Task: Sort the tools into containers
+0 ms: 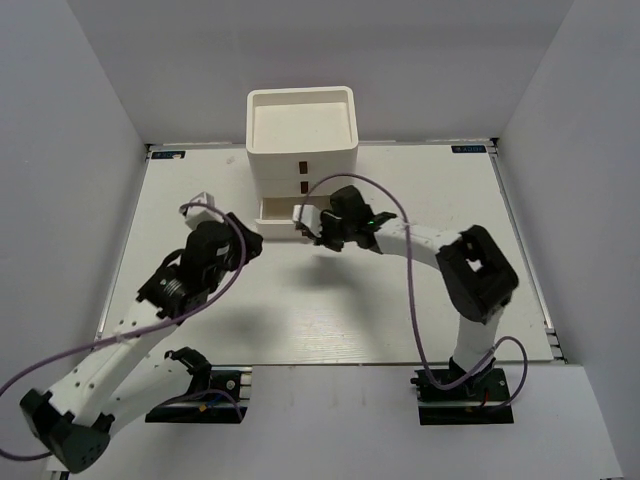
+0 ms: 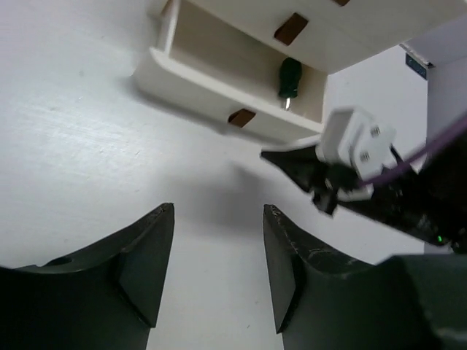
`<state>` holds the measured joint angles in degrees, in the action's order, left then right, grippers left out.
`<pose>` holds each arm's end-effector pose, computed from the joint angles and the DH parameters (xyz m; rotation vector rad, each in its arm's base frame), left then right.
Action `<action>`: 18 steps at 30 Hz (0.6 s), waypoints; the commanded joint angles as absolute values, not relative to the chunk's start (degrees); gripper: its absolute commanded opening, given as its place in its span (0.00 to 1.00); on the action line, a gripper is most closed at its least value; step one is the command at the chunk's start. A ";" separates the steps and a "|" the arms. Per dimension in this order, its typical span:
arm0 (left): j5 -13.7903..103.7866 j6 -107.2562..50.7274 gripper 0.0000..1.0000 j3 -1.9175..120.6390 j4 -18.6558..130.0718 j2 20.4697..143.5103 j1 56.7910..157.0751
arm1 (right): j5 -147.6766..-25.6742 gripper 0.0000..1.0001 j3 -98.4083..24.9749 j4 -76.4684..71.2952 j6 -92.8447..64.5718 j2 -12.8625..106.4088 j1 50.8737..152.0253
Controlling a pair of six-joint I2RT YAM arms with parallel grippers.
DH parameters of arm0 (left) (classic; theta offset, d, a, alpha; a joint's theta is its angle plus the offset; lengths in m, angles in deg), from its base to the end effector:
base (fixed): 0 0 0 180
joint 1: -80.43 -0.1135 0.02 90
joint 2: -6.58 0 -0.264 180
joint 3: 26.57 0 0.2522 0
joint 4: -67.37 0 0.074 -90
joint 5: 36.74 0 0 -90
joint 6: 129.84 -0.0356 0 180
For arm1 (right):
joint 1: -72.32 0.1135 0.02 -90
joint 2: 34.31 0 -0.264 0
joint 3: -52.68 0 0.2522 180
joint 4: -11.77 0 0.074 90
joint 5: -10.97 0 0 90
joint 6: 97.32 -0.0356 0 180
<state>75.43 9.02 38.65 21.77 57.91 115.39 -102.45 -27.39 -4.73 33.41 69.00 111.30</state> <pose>0.1641 -0.0984 0.3239 -0.4824 2.0591 -0.4765 0.2978 0.2592 0.2027 -1.5908 1.5683 0.4449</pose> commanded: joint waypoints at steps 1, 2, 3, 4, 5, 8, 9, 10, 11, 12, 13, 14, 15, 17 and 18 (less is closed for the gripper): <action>77.51 9.45 0.62 35.19 14.24 52.13 115.24 | -82.92 0.00 -34.90 3.98 34.69 76.13 114.86; 77.52 9.98 0.62 34.66 13.45 50.63 115.24 | -80.03 0.00 -35.95 4.16 34.43 77.13 114.95; 78.30 9.99 0.62 33.96 12.66 48.53 115.24 | -77.39 0.00 -37.88 4.25 34.25 77.83 115.38; 78.31 10.69 0.63 33.95 11.43 47.72 115.24 | -76.58 0.00 -38.59 5.73 34.42 79.93 115.74; 78.92 10.69 0.63 33.95 10.89 47.11 115.24 | -74.83 0.00 -39.04 6.35 34.77 80.47 116.00; 78.92 10.69 0.63 33.95 9.58 46.40 115.24 | -71.32 0.00 -40.26 9.07 36.00 83.63 116.88; 78.92 10.69 0.63 33.95 9.57 46.40 115.24 | -69.30 0.00 -40.62 9.43 36.10 84.42 117.14; 78.92 10.69 0.63 33.95 9.57 46.40 115.24 | -68.15 0.00 -42.80 9.87 36.18 85.13 117.23; 78.92 10.69 0.63 33.95 9.05 46.40 115.24 | -66.13 0.00 -43.34 9.96 36.01 87.05 117.41; 78.92 10.69 0.63 33.95 9.04 46.40 115.24 | -64.72 0.00 -44.13 9.79 36.10 87.50 117.15; 78.92 10.69 0.65 33.95 9.04 46.40 115.24 | -63.93 0.00 -45.18 9.70 35.84 87.86 117.15; 78.92 10.69 0.65 33.95 9.04 46.40 115.24 | -63.66 0.00 -45.89 9.61 35.57 88.56 117.06; 78.92 11.22 0.65 33.95 9.04 46.40 115.24 | -63.91 0.00 -46.07 9.61 35.48 88.56 117.06; 78.92 11.22 0.65 33.34 9.04 46.40 115.24 | -64.18 0.00 -46.07 10.57 35.66 88.39 117.06; 78.92 11.22 0.65 33.33 9.57 46.40 115.24 | -64.18 0.00 -46.25 10.75 36.09 88.47 117.06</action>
